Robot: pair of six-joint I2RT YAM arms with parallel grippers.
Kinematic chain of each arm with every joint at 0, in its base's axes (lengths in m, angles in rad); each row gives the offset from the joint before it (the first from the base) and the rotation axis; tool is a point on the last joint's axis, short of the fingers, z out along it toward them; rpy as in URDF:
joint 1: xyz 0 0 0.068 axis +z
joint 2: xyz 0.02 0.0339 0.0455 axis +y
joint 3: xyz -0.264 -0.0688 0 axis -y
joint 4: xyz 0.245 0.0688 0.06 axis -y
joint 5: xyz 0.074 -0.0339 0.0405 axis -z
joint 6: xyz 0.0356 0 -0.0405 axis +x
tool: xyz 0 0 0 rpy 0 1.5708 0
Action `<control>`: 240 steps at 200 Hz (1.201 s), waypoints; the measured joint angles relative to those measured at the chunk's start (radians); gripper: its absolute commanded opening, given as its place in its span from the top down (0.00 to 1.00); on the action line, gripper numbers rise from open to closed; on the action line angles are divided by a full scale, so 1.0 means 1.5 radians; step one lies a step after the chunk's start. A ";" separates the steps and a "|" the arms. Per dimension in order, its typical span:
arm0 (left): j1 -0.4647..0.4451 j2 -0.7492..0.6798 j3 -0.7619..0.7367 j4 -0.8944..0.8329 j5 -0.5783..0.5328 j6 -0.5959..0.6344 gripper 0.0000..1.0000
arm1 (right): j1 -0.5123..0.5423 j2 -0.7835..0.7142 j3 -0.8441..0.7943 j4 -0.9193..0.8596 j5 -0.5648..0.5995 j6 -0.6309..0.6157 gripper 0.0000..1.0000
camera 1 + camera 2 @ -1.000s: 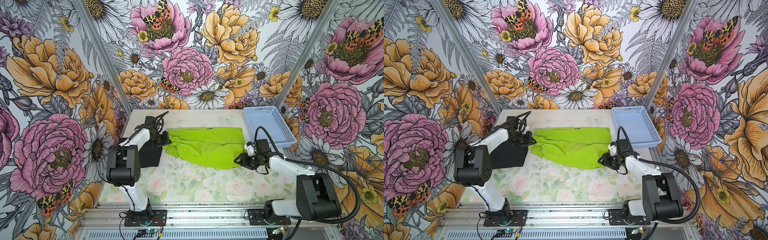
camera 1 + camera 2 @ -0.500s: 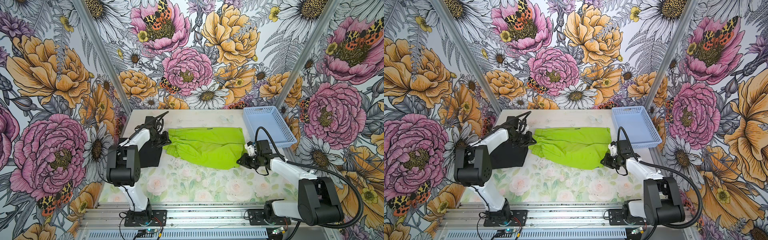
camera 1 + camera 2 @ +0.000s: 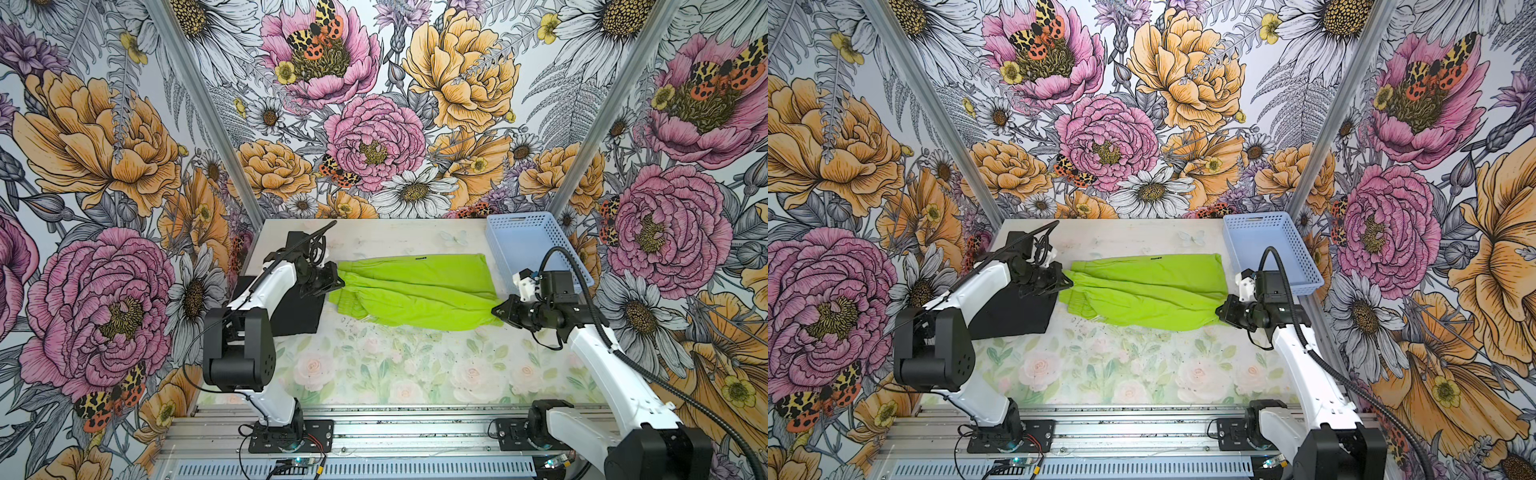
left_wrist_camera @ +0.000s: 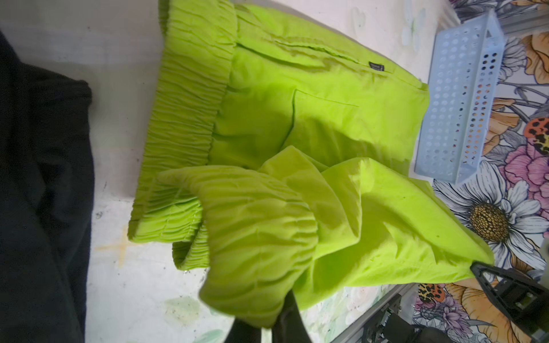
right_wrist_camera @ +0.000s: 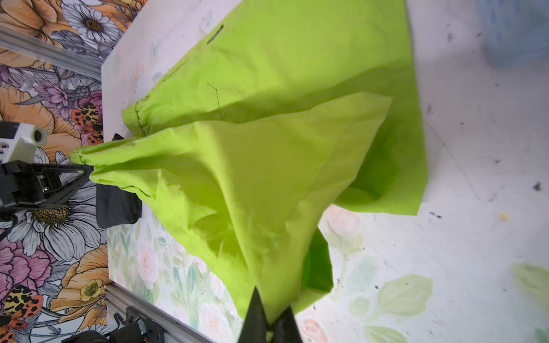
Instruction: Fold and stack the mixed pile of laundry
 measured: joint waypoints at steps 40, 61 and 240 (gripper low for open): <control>-0.025 -0.010 0.042 -0.062 0.005 0.017 0.67 | -0.025 0.035 0.071 -0.085 0.003 -0.025 1.00; -0.055 0.063 0.156 -0.076 0.008 0.035 0.65 | -0.025 0.103 0.100 -0.086 0.006 -0.037 1.00; -0.037 0.154 0.049 0.126 -0.018 0.145 0.19 | -0.032 0.227 0.160 -0.032 -0.008 -0.057 1.00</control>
